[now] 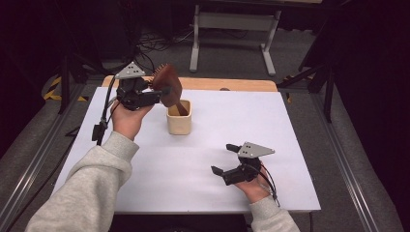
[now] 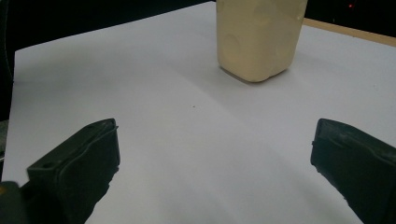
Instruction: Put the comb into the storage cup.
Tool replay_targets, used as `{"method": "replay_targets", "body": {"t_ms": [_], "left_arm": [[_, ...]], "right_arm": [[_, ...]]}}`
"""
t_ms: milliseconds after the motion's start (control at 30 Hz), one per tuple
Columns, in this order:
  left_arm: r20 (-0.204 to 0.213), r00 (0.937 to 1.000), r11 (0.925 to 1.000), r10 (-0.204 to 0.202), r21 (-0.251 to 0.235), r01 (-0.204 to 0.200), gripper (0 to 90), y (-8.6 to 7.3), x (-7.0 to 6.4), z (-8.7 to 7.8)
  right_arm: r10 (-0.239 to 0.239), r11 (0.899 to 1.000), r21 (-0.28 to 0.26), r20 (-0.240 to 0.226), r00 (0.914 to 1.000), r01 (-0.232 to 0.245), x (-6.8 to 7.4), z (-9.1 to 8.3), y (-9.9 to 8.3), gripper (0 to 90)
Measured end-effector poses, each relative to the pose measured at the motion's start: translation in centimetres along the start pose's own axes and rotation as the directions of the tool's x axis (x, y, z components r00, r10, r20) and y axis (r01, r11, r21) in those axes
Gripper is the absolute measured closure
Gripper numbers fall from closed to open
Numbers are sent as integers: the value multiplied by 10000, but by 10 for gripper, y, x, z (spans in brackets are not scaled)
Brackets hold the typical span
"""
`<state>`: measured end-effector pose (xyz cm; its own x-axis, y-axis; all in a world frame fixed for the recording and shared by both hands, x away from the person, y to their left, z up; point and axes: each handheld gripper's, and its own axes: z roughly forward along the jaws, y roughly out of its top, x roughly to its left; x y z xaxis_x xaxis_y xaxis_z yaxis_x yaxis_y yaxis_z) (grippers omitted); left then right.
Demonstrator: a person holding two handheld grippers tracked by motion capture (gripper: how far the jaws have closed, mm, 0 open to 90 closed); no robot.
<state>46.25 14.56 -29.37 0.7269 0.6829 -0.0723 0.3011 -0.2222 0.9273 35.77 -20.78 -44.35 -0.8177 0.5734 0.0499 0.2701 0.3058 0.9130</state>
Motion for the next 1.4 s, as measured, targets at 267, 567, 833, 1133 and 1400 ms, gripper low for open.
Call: {"method": "replay_targets", "body": {"t_ms": [267,567,833,1133,1400], "left_arm": [[-40,9996,9989,-290,357,292,548,-4,6,10],[-155,9991,9970,-405,656,414,547,-10,12,17],[-43,9965,9933,-830,806,831,543,-15,15,24],[-51,9956,9908,-937,979,938,541,-18,15,30],[73,9936,9882,-1131,1048,1118,534,-22,13,35]], "right_arm": [[3,10000,-6,0,10000,-3,0,0,0,17],[-25,10000,-28,-22,10000,25,0,0,0,17],[4,10000,17,-46,10000,-4,0,0,0,17],[6,10000,26,-98,10000,-6,0,1,0,17],[-3,10000,50,-109,9999,4,0,1,0,17]]}}
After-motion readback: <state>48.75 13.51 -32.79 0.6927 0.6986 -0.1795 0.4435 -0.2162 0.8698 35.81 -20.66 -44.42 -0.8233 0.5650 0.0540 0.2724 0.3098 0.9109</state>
